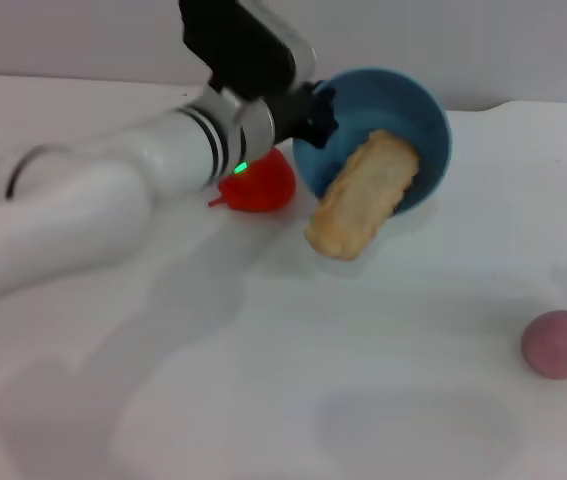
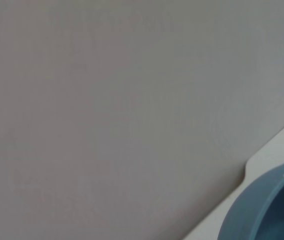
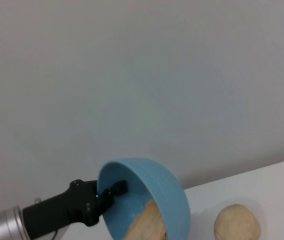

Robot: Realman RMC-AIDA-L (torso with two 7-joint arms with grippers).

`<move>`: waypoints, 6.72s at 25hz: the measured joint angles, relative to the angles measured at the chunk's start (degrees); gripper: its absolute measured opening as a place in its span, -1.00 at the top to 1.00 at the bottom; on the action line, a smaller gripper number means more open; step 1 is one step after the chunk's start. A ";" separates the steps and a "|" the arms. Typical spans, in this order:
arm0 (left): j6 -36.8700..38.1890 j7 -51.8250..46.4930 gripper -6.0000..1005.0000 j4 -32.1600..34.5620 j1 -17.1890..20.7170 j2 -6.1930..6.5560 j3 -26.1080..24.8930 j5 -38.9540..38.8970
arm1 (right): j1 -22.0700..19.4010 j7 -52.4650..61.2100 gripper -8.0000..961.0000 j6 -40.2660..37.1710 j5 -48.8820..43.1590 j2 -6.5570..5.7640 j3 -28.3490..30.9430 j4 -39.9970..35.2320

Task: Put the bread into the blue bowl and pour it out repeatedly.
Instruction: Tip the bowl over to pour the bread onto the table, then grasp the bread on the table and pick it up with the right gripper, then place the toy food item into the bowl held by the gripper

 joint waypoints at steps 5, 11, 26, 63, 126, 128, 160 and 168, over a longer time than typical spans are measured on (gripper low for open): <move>-13.51 0.79 0.99 -5.70 -0.58 -0.35 9.43 0.02 | -0.15 0.03 0.00 -1.29 0.09 0.04 1.27 0.71; -32.59 1.20 0.99 -8.97 1.02 -0.53 18.55 0.06 | 0.33 -0.11 0.01 -1.43 -0.12 0.04 1.58 0.81; -51.29 14.96 0.99 -11.27 3.36 -0.68 25.97 -1.00 | 2.31 -1.32 0.02 -1.22 -1.40 0.19 0.96 4.26; 81.24 1.26 0.97 21.27 7.36 1.81 -59.81 15.85 | 23.04 43.08 0.06 -6.03 -43.43 -1.34 -9.59 -18.67; 83.45 2.64 0.96 19.70 2.70 0.81 -52.56 20.16 | 21.00 25.29 0.47 9.47 -25.39 -3.35 -11.77 1.13; 83.73 2.34 0.96 19.21 2.00 0.70 -51.73 19.94 | 19.25 22.82 0.51 6.52 -21.67 -3.39 -10.47 -2.17; 76.87 -5.61 0.96 6.45 -7.90 0.14 -34.23 5.39 | 19.54 -3.48 0.78 9.74 -0.88 0.52 -35.46 -10.80; 76.28 -5.71 0.97 6.45 -7.81 0.20 -34.44 5.35 | 17.10 -3.39 0.80 9.02 -0.40 0.63 -37.39 -10.91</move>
